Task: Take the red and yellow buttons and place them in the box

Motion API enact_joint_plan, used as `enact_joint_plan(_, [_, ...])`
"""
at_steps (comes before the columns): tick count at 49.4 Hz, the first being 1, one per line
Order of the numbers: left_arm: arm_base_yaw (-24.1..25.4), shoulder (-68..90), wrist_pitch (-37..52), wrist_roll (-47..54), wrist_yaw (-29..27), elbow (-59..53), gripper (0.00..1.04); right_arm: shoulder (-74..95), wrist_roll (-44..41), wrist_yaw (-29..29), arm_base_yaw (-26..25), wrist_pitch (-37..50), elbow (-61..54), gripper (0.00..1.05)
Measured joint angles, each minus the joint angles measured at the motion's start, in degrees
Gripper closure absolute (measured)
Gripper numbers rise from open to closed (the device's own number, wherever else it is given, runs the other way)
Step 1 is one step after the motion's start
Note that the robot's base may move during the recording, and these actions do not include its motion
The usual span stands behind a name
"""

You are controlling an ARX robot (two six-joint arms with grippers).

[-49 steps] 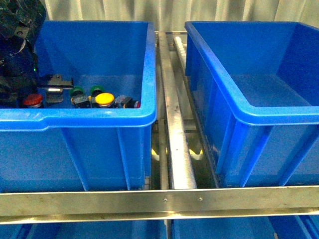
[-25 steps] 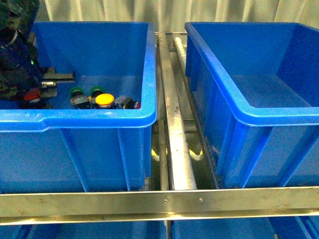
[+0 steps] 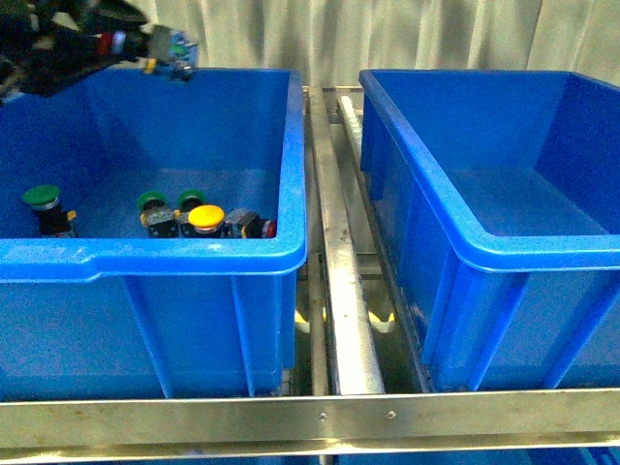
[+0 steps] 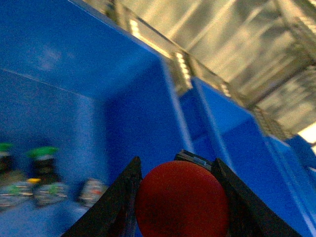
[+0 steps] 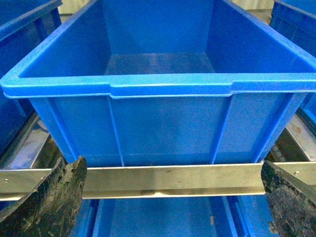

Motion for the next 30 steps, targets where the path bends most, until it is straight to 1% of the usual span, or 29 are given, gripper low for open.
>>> enact_joint_plan(2, [-2.43,1.09,5.27,-4.37,1.95,-0.70,0.71,0.00,0.02,0.02,0.00,0.00,0.00,0.03])
enact_joint_plan(4, [-4.15,1.84,7.91,-5.95,2.25,-0.70,0.71,0.00,0.02,0.02,0.00,0.00,0.00,0.03])
enact_joint_plan(7, [-8.44,3.02,12.37,-9.49,2.89,-0.26,0.71,0.00,0.02,0.00,0.00,0.00,0.00,0.03])
enact_joint_plan(10, [-11.37,4.17,14.78,-11.37,3.82,0.50,0.71,0.00,0.02,0.02,0.00,0.00,0.00,0.03])
enact_joint_plan(14, [-15.13,5.79,17.07,-12.87,5.64,1.64,0.71,-0.02,0.02,0.02,0.00,0.00,0.00,0.03])
enact_joint_plan(19, [-19.82,8.24,17.73,-13.88,7.10,3.76,0.71,0.00,0.02,0.00,0.00,0.00,0.00,0.03])
enact_joint_plan(25, [-21.92,9.53,18.12,-15.06,6.27,5.27,0.71,0.00,0.04,0.07,0.00,0.02,0.00,0.03])
enact_joint_plan(27, [-21.97,9.55,18.29,-15.26,6.16,5.29,0.71,3.15,3.50,6.93,1.11,3.19,0.24,0.03])
enact_joint_plan(29, [-21.97,9.55,18.32,-15.37,6.25,5.29,0.71,8.41,7.28,10.82,0.35,10.10,1.03,0.03])
enact_joint_plan(30, [-21.94,9.55,18.45,-15.39,6.16,5.29,0.71,10.03,8.52,10.91,-0.22,12.02,1.44,0.03])
